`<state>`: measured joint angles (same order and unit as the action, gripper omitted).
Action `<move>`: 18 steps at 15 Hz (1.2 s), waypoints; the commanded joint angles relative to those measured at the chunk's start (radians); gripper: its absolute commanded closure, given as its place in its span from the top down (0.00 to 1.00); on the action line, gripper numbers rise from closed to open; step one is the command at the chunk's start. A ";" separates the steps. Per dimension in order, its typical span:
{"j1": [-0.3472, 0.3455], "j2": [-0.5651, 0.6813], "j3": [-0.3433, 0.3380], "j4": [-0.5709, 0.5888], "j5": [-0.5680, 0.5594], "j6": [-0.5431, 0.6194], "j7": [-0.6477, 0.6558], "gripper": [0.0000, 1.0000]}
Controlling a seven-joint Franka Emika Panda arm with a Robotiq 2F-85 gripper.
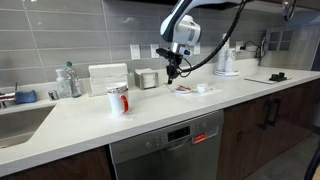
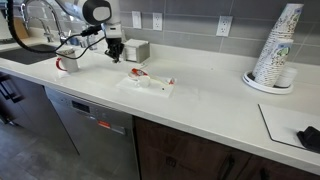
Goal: Put the white sachet on the plate
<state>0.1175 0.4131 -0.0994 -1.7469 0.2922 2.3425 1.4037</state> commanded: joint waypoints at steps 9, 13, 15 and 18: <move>-0.012 -0.066 -0.077 -0.215 -0.162 0.215 0.500 0.00; -0.011 -0.045 -0.083 -0.228 -0.194 0.284 0.599 0.00; -0.014 -0.037 -0.077 -0.226 -0.190 0.303 0.620 0.00; -0.012 -0.025 -0.080 -0.223 -0.195 0.330 0.650 0.00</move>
<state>0.1027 0.3777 -0.1748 -1.9584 0.1247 2.6279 1.9969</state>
